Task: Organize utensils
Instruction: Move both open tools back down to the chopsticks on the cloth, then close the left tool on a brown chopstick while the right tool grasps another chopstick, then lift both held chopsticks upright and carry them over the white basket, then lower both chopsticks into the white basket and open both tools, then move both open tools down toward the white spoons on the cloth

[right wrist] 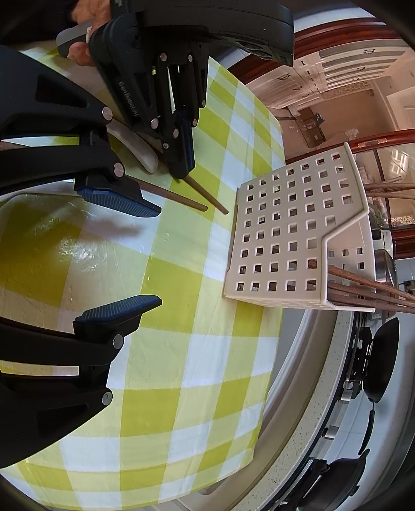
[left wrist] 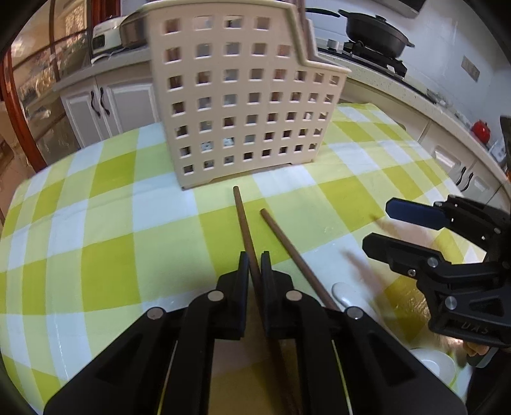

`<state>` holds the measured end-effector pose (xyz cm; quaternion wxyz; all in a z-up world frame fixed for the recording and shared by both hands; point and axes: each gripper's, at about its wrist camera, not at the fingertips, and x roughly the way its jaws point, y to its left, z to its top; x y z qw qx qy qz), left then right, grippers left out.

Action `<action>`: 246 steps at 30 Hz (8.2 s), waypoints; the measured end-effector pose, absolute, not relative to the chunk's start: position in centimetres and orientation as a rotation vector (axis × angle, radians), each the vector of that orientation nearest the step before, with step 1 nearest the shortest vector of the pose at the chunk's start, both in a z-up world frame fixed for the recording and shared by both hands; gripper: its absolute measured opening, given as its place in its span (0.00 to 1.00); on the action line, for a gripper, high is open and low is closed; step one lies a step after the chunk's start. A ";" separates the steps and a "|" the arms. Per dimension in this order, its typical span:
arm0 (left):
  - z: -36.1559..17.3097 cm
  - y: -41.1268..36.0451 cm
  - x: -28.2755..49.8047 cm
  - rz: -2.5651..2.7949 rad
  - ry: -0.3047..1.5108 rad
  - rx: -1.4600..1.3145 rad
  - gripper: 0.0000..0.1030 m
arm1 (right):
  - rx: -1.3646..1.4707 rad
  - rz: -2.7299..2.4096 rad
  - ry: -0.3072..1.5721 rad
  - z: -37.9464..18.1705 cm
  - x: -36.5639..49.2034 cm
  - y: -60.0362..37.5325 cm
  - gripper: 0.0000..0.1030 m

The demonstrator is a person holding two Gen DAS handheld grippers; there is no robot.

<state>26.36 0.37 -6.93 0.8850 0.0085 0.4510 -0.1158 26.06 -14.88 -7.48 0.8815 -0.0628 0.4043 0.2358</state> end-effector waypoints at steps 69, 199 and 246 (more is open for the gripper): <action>-1.9 6.2 20.8 -0.127 0.786 -0.065 0.06 | -0.124 0.460 0.771 -3.6 25.6 -15.9 0.07; 9.2 5.3 25.9 -0.202 0.685 -0.099 0.33 | 0.021 0.406 0.722 2.3 29.5 -20.1 0.54; -5.0 0.0 18.2 -0.257 0.918 -0.135 0.31 | -0.044 0.347 0.916 -8.7 20.1 -19.0 0.40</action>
